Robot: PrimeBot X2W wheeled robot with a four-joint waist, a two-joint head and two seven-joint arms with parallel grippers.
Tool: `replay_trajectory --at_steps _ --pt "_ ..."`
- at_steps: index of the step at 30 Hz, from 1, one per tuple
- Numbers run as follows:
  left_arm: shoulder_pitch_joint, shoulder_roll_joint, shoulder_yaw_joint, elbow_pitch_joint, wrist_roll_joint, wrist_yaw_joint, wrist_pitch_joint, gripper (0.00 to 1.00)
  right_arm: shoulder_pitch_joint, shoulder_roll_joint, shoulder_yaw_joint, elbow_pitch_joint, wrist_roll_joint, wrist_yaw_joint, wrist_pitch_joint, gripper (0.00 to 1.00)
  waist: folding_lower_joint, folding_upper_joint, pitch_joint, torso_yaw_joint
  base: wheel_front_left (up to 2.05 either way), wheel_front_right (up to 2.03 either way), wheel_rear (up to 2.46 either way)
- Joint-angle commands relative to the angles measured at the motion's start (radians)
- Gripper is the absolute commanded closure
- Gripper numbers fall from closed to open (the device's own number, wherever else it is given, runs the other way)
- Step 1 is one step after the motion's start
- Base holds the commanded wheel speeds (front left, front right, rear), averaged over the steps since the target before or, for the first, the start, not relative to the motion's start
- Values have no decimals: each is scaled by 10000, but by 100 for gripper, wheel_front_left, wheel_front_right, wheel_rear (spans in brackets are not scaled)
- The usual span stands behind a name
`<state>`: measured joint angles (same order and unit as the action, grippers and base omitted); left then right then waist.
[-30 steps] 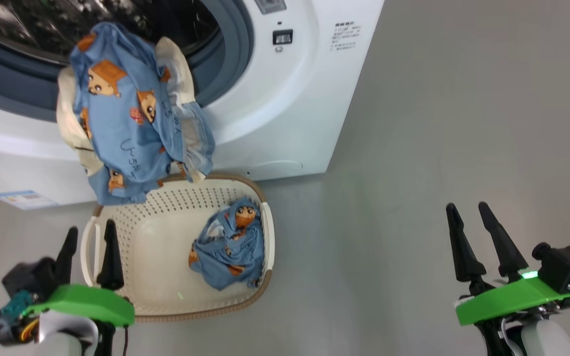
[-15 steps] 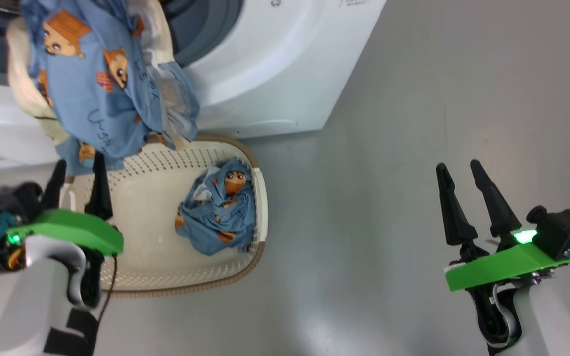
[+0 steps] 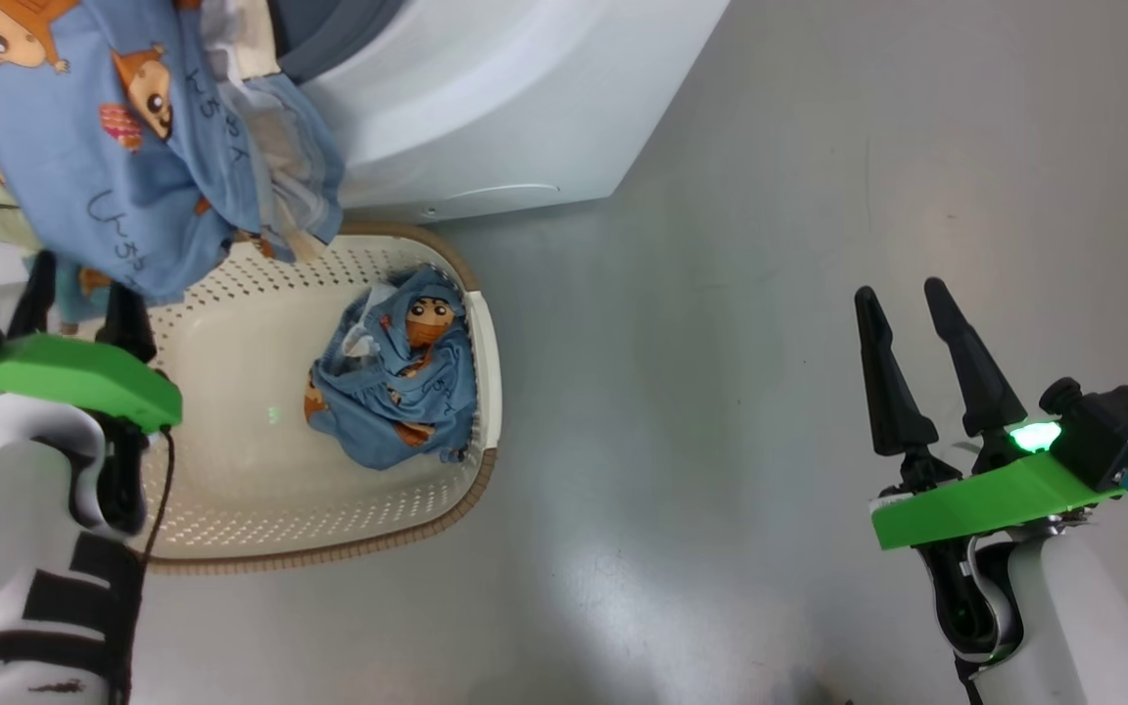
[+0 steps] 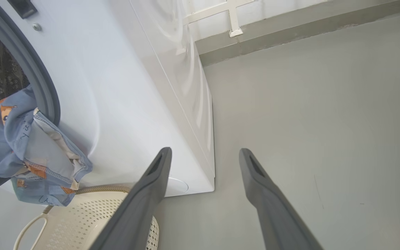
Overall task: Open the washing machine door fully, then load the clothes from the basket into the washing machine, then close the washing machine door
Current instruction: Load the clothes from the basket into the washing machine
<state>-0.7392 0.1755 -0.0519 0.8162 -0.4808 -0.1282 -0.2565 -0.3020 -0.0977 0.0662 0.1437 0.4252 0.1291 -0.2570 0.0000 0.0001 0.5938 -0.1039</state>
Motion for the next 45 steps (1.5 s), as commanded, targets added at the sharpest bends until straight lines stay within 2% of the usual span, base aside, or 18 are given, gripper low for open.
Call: replay_trajectory --at_steps 1,17,18,19,21,28,36,41,45 --pt "-209 541 121 62 -74 -25 -53 0 -12 41 263 -281 -107 16 -48 0 0 -1 97 -72 0 0 0" --pt "-1561 1253 -966 1196 -283 -25 -53 0 -281 160 539 -380 -167 16 -48 0 0 -1 526 -422 0 0 0" --pt "-1614 1273 -987 1207 -342 -25 -53 3 -286 172 549 -376 -168 16 -48 0 0 -1 522 -444 0 0 0" --pt "-1641 1273 -1028 1210 -407 -25 -53 49 -284 185 555 -371 -169 16 -48 0 0 -1 513 -465 0 0 0" --pt "-1664 1284 -1133 1164 -526 -25 -53 100 -274 210 552 -364 -171 16 -48 0 0 -1 497 -497 0 0 0" --pt "-1436 1201 -1635 552 -1168 -25 -53 100 -209 284 500 -340 -176 16 -48 0 0 -1 376 -442 0 0 0" --pt "-819 1052 -2424 -1084 -2493 -25 -53 100 -203 337 517 -279 -162 16 -48 0 0 -1 148 -280 0 0 0" --pt "-749 1255 -2788 -2215 -3512 -25 -53 100 -169 344 513 -256 -162 16 -48 0 0 -1 31 -186 0 0 0" --pt "-867 1473 -2808 -2959 -3780 -25 -53 100 -156 333 520 -241 -149 16 -48 0 0 -1 -30 -175 0 0 0"
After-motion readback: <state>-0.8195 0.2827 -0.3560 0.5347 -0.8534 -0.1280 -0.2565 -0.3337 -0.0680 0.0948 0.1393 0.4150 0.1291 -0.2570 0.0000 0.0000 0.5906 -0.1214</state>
